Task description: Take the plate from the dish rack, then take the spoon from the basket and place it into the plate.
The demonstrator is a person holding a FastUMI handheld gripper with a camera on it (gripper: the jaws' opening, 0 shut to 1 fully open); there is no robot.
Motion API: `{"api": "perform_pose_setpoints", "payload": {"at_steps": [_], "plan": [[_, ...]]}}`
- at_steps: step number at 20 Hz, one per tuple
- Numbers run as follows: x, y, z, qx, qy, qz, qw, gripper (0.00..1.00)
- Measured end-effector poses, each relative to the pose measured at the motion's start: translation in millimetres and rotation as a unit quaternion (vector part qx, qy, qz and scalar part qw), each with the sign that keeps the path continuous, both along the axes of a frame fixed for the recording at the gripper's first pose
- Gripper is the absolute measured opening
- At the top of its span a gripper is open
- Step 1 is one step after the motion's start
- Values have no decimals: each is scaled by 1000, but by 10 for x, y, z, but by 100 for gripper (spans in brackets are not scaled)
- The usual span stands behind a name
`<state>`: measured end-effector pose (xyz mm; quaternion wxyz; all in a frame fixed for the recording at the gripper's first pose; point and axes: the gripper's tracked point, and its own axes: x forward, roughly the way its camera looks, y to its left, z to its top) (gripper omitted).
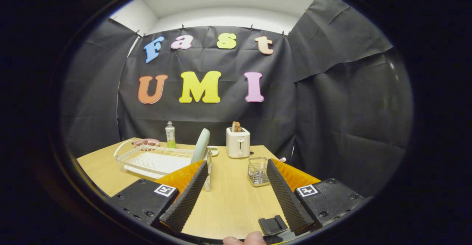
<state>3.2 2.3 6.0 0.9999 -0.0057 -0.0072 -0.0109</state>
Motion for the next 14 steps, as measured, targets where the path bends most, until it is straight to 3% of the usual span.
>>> {"api": "perform_pose_setpoints", "payload": {"at_steps": [8, 14], "plan": [[293, 233, 243, -3, 25, 39, 999, 100], [862, 462, 644, -12, 66, 81, 994, 100]]}}
